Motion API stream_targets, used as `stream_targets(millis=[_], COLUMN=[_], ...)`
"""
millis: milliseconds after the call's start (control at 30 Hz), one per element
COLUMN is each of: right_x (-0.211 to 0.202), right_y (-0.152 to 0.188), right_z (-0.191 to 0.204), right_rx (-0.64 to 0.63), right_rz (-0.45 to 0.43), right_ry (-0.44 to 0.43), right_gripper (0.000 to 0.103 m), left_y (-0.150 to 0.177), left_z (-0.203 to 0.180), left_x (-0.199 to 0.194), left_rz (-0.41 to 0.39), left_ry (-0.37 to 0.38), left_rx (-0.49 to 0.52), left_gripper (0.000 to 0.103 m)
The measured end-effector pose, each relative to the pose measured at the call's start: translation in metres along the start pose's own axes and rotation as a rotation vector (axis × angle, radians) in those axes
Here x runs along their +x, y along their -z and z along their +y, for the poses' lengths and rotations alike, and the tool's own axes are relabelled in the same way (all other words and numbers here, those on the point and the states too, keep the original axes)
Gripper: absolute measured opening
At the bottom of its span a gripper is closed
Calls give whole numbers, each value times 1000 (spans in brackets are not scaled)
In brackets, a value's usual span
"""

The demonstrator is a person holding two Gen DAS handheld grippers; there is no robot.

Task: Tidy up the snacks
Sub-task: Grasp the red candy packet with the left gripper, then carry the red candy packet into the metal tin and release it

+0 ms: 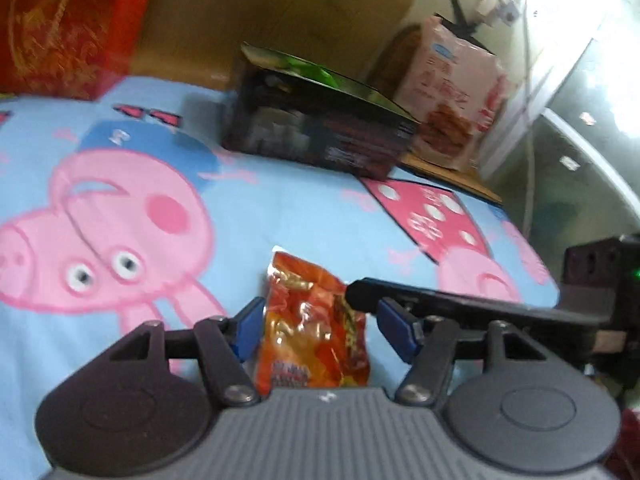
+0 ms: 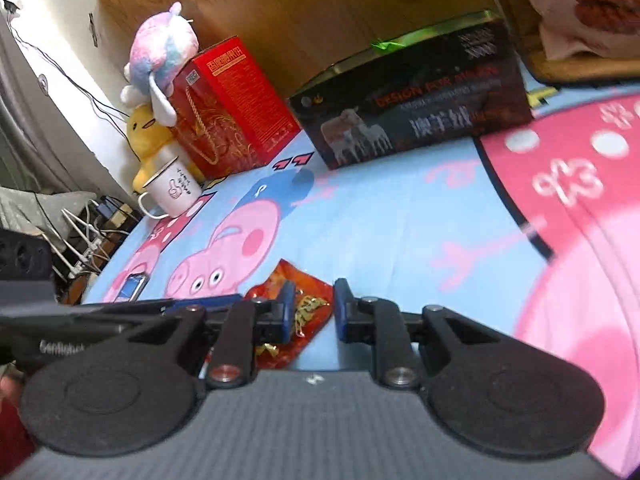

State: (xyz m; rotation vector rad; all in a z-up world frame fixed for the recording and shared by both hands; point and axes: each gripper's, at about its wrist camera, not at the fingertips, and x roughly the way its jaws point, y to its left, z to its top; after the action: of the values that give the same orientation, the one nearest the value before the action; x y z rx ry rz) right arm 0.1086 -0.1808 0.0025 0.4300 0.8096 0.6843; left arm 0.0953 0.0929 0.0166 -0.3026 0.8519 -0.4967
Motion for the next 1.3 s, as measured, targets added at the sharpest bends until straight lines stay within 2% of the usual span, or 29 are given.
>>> stream_targets(millis=[33, 200, 300, 333, 400, 467, 567, 633, 733, 800, 867, 933, 1000, 1033, 1100, 1133, 1233, 1300], right_x=[-6, -33, -53, -61, -75, -88, -98, -101, -96, -89, -81, -77, -74, -74, -72, -75, -79, -82], right_y=[4, 22, 31, 34, 39, 47, 56, 63, 73, 78, 82, 84, 85, 85, 85, 86, 88, 89], right_z=[-2, -9, -24, -28, -31, -35, -26, -16, 7, 24, 34, 39, 42, 41, 40, 36, 33, 34], right_rx=[11, 70, 159, 180, 206, 216, 152, 89, -56, -162, -217, -253, -290, -295, -291, -289, -280, -285], right_rz=[-4, -33, -46, -65, -114, -136, -133, -121, -55, -49, -56, -66, -69, -73, -82, -86, -96, -96], right_ry=[-6, -21, -54, -56, -50, -58, -48, -54, -62, -42, -34, -23, -7, -3, -6, -9, -5, 13], right_gripper=[24, 21, 22, 25, 29, 31, 36, 54, 56, 56, 59, 60, 59, 59, 59, 59, 60, 64], left_y=[3, 10, 12, 13, 16, 19, 22, 22, 25, 29, 36, 41, 45, 49, 55, 58, 54, 51], left_z=[-4, -25, -37, -40, -41, -41, -42, -41, -39, -39, -44, -47, -49, -51, -55, -56, -49, -44], left_x=[0, 9, 14, 16, 22, 24, 21, 19, 17, 14, 9, 1, -3, -3, 0, 2, 4, 5], left_rz=[1, 15, 36, 45, 68, 77, 68, 68, 81, 95, 85, 75, 90, 96, 112, 111, 128, 137], left_ry=[11, 47, 73, 80, 117, 122, 120, 125, 155, 186, 192, 205, 247, 245, 202, 180, 203, 226], left_rx=[9, 36, 55, 59, 39, 24, 21, 8, -21, -36, -17, -5, -8, -10, 15, 25, -15, -43], left_gripper=[54, 52, 39, 29, 25, 20, 19, 17, 17, 26, 39, 42, 41, 41, 29, 20, 19, 19])
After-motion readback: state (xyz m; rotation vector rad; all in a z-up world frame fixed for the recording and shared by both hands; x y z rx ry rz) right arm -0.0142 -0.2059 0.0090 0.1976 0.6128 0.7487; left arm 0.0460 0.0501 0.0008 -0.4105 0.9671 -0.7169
